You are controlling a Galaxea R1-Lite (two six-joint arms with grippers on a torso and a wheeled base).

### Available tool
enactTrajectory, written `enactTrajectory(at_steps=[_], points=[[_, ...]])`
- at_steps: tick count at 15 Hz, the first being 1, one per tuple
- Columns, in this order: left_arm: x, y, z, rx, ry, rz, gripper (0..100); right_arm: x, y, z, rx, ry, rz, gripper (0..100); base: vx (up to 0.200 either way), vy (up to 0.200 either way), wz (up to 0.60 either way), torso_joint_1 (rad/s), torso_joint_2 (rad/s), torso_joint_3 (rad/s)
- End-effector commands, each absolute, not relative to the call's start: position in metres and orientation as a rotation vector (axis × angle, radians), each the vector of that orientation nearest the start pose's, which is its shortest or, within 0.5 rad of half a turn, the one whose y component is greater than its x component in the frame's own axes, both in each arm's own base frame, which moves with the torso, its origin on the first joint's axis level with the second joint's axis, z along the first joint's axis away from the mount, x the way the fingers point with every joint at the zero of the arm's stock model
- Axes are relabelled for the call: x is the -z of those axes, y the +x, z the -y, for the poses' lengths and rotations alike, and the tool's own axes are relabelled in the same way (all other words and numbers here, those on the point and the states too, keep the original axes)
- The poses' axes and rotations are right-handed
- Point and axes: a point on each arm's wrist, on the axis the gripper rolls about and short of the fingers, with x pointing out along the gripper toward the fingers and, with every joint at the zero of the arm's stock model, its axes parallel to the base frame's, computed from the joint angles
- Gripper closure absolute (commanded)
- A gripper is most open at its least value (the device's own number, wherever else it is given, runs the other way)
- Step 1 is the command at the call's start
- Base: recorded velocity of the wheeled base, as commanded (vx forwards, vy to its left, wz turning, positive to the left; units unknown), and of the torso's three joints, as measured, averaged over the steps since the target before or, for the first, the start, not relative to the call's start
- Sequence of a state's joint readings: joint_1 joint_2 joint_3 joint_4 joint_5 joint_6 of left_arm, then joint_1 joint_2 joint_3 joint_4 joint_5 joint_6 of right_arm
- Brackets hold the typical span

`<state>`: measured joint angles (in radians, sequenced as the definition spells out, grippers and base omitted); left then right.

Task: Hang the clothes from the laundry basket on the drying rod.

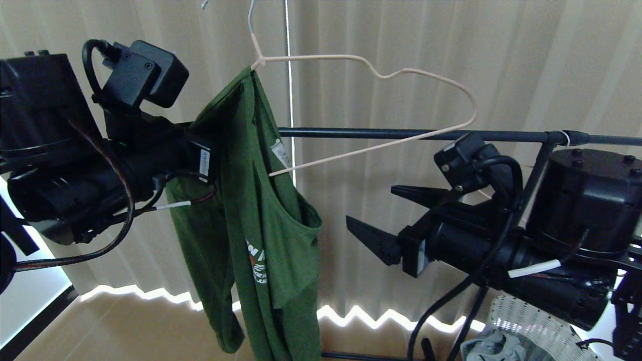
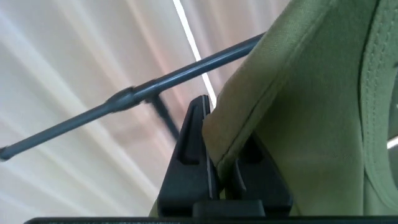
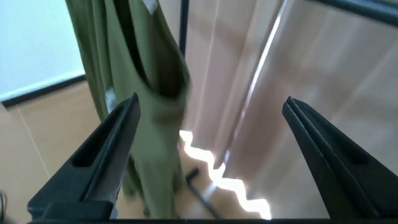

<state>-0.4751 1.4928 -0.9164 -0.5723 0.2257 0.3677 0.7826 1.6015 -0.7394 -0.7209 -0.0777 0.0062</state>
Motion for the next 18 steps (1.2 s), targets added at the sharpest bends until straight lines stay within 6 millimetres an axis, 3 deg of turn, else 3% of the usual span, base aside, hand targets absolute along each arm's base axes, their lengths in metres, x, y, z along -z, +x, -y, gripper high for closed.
enactTrajectory(at_steps=[1, 8, 16, 17, 18], points=[[-0.267, 0.238, 0.124, 0.272, 0.365, 0.047, 100, -0.187, 0.217, -0.217, -0.703, -0.056, -0.156, 0, 0.000, 0.000, 0.00, 0.000, 0.00, 0.000], [-0.269, 0.230, 0.138, 0.330, 0.361, 0.067, 100, -0.174, 0.237, -0.237, -0.682, -0.068, -0.177, 0, 0.000, 0.000, 0.00, 0.000, 0.00, 0.000], [-0.274, 0.227, 0.137, 0.333, 0.326, 0.080, 100, -0.156, 0.238, -0.238, -0.677, -0.093, -0.232, 0, 0.000, 0.000, 0.00, 0.000, 0.00, 0.000], [-0.274, 0.227, 0.137, 0.333, 0.326, 0.080, 100, -0.156, 0.238, -0.238, -0.677, -0.093, -0.231, 100, 0.000, 0.000, 0.00, 0.000, 0.00, 0.000], [-0.275, 0.226, 0.136, 0.333, 0.325, 0.085, 100, -0.156, 0.237, -0.236, -0.677, -0.095, -0.235, 100, 0.000, 0.000, 0.00, 0.000, 0.00, 0.000]])
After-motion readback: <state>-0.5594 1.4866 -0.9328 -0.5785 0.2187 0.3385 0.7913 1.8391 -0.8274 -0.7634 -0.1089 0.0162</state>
